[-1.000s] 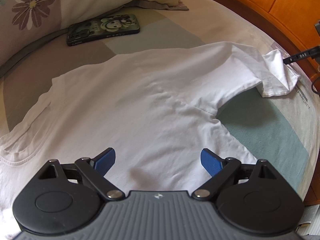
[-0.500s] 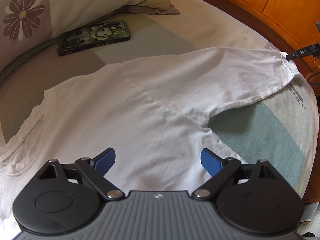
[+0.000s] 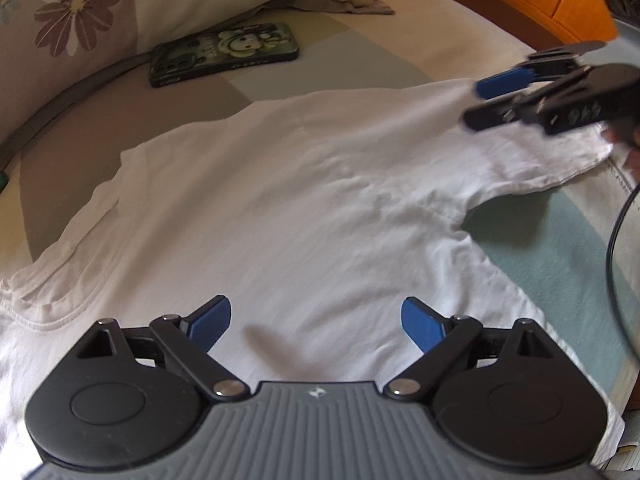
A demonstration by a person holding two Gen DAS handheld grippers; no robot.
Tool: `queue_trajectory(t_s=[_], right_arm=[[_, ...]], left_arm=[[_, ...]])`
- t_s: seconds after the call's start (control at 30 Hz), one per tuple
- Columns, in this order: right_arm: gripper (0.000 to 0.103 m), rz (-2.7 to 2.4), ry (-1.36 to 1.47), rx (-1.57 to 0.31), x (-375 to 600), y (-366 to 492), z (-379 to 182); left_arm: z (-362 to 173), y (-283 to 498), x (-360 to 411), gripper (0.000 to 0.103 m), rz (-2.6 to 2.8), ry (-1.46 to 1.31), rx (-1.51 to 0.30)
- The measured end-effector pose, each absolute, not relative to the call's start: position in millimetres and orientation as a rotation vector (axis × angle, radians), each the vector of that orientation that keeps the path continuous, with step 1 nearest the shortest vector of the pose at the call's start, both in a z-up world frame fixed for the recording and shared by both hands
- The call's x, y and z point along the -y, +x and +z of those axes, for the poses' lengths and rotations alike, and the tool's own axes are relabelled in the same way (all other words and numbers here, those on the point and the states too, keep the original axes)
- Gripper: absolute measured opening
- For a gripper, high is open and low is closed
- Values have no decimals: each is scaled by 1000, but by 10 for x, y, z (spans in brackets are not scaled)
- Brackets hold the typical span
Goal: Fold clothes
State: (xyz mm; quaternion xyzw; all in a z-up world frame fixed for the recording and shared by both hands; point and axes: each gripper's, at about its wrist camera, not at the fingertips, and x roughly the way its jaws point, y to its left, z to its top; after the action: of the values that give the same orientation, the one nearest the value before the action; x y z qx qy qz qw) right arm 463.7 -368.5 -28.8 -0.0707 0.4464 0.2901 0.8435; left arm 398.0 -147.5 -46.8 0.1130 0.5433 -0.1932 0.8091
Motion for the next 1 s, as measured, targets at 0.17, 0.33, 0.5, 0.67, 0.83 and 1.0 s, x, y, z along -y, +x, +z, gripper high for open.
queue_trajectory(t_s=[0.17, 0.33, 0.5, 0.67, 0.83, 1.0], right_arm=[[72, 685, -364, -909, 3530, 4470, -501], [99, 559, -357, -1006, 4262, 4411, -517], [98, 398, -253, -1103, 4597, 4458, -416], [98, 336, -110, -990, 4370, 4424, -273], [98, 255, -7, -952, 4249, 4310, -276], [98, 213, 33, -956, 4345, 4158, -259]], left_arm=[[-542, 3885, 1314, 92, -395, 263, -1182], [-610, 3802, 1106, 94, -399, 265, -1189], [-522, 3882, 1052, 94, -423, 217, -1184], [-344, 4273, 1246, 94, -490, 105, -1103], [-382, 4777, 1557, 94, -558, 1, -1043], [-610, 5166, 1650, 97, -481, 9, -1066]])
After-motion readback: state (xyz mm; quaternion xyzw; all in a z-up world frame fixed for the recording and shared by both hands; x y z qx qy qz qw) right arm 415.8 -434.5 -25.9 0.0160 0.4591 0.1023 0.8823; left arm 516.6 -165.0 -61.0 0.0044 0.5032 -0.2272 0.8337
